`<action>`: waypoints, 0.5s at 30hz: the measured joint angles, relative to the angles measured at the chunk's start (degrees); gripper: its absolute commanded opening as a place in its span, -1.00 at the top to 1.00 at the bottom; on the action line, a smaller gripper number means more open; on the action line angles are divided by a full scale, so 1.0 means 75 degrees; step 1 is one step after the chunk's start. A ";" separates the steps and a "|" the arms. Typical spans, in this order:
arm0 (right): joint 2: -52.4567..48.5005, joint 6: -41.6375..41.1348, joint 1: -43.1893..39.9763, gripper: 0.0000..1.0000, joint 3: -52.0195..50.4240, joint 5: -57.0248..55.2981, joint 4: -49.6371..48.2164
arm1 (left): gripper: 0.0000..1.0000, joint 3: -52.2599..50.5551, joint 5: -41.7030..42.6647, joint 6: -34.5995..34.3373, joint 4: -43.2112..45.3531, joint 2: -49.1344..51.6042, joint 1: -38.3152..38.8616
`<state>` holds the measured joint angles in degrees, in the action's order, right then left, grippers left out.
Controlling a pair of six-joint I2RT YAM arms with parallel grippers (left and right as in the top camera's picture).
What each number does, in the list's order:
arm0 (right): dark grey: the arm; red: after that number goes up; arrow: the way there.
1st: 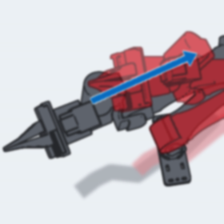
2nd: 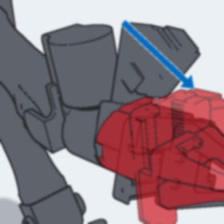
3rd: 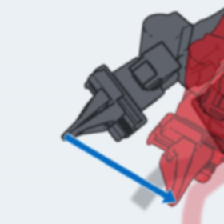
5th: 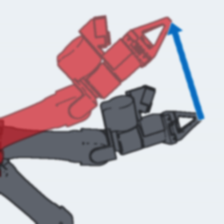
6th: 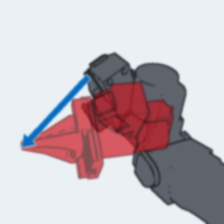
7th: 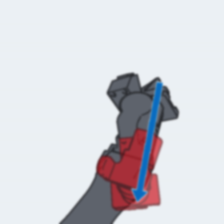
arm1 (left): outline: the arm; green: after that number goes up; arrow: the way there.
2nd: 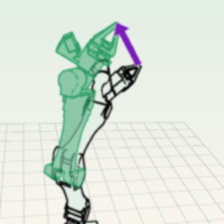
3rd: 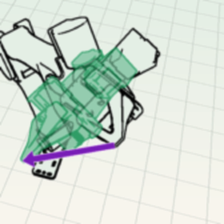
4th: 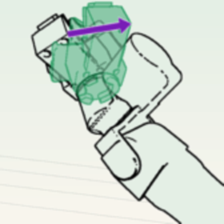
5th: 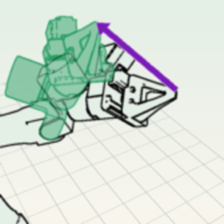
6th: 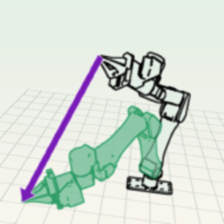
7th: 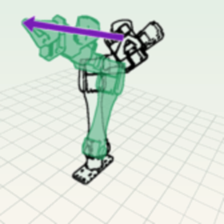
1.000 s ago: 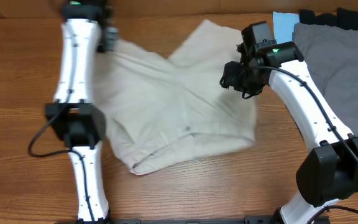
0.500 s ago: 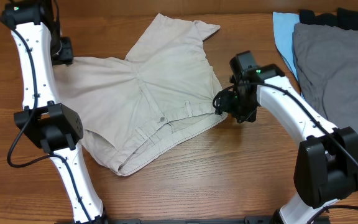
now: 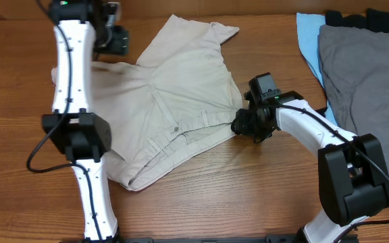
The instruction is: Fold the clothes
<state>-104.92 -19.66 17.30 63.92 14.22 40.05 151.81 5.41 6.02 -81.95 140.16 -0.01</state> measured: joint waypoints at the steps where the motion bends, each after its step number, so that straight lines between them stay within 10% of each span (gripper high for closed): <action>1: 0.0000 0.0015 0.0000 0.58 0.0000 0.0003 -0.0111 | -0.46 0.0000 0.0032 0.0023 0.0099 0.0000 0.0152; 4: 0.0000 -0.0087 0.0000 0.92 0.0000 0.0009 -0.0303 | -0.46 0.0000 0.0087 0.0029 0.0277 0.0000 0.0423; 15: 0.0128 -0.0644 -0.0219 0.92 -0.0012 0.0108 0.0297 | -0.47 0.0000 0.0143 0.0029 0.0562 0.0000 0.0656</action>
<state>-103.96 -24.49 15.66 63.83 15.03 42.28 151.81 6.48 6.24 -77.73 140.16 4.91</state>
